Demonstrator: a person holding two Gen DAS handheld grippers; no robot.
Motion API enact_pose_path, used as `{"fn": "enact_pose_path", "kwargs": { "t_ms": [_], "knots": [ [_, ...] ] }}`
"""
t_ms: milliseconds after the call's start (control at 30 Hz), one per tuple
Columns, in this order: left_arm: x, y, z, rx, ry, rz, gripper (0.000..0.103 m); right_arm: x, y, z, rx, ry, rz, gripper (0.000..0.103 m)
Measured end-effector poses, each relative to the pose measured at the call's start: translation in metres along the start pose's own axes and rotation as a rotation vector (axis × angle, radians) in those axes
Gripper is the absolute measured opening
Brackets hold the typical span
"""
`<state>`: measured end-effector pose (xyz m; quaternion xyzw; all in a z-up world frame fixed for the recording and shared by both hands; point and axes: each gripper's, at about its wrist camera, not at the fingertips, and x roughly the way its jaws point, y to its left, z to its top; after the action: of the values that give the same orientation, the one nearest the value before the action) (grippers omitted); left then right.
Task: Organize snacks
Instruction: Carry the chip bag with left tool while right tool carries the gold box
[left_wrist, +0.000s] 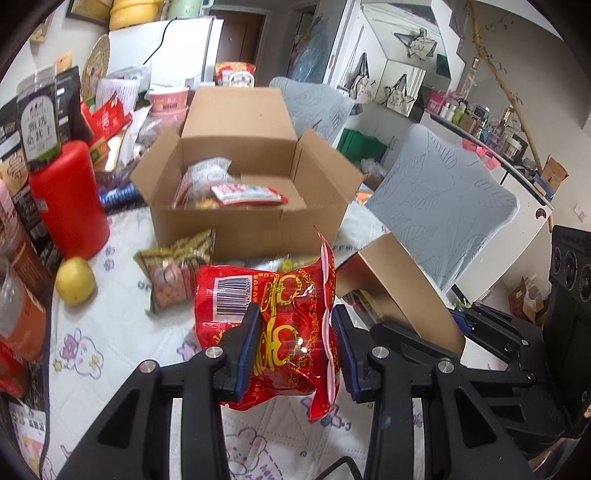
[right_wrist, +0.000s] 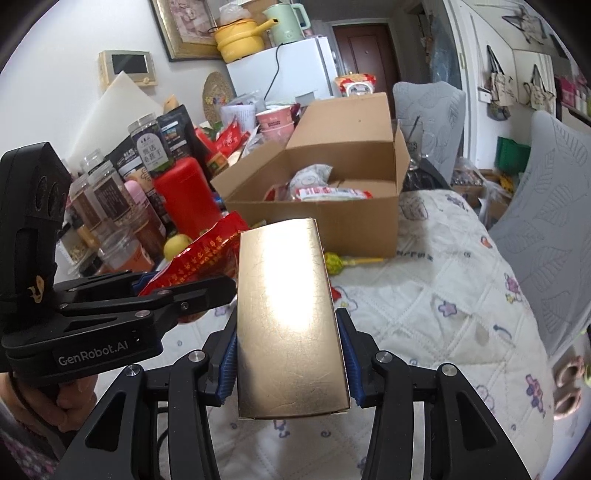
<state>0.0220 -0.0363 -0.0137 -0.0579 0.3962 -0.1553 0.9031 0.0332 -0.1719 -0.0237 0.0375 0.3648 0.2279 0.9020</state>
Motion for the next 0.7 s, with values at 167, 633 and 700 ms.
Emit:
{"fn": "enact_pose_path", "kwargs": {
  "t_ms": [167,633,700],
  "knots": [
    [-0.007,-0.001,0.021,0.011,-0.055,-0.005,0.038,-0.008,-0.001,0.023,-0.039,-0.054,-0.021,0.046],
    [-0.014,0.008,0.096,0.028,-0.208,0.030,0.038,-0.013,-0.003,0.100,-0.122,-0.195,-0.040,0.046],
    [-0.012,0.011,0.109,0.023,-0.232,0.033,0.038,-0.009,-0.005,0.112,-0.127,-0.209,-0.040,0.046]
  ]
}}
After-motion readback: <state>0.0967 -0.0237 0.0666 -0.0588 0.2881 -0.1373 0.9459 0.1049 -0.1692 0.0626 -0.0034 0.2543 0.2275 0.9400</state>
